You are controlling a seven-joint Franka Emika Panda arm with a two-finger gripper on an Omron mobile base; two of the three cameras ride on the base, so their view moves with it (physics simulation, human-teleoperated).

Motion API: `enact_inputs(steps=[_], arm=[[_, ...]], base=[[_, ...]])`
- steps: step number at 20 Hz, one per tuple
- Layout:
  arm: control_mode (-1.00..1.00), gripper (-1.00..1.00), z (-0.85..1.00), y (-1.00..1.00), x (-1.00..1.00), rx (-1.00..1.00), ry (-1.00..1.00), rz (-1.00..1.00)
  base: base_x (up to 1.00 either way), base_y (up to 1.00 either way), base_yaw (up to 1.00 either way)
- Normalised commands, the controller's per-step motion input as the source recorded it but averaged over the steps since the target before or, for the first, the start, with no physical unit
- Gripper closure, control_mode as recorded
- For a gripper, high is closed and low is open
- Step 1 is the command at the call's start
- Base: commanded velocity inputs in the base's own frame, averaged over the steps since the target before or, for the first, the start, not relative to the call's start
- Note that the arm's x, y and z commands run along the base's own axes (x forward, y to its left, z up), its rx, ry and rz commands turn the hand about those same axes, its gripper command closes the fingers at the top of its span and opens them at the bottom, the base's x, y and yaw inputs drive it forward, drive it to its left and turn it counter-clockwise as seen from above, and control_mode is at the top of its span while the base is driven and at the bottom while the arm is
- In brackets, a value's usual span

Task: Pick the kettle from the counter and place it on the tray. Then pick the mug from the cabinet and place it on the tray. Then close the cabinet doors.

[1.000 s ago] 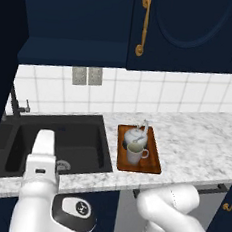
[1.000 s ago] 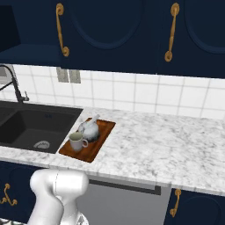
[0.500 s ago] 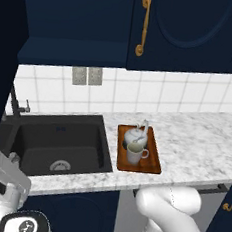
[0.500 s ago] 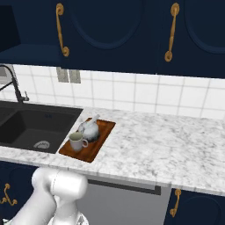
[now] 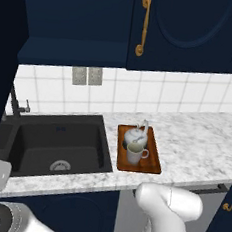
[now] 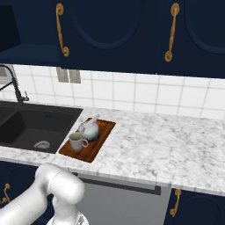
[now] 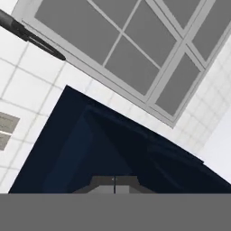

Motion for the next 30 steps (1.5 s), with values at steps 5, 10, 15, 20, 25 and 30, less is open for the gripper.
enact_inputs(steps=[5,10,15,20,25,30], arm=[[-1.0,1.0,-0.02,0.97,0.43,-0.16,-0.11,-0.08],[-1.0,1.0,0.19,0.74,0.38,-0.05,-0.19,-0.1],[-1.0,1.0,0.28,0.57,0.37,-0.02,-0.21,-0.13],[-1.0,1.0,0.33,0.03,0.06,0.0,-0.14,-0.24],[-1.0,1.0,0.18,-0.35,-0.25,0.19,-0.25,-0.35],[-1.0,1.0,0.56,-0.55,-0.2,0.37,-0.25,-0.29]], base=[[0.0,0.0,0.0],[0.0,0.0,0.0],[0.0,0.0,0.0],[0.0,0.0,0.0],[0.0,0.0,0.0],[0.0,0.0,0.0]])
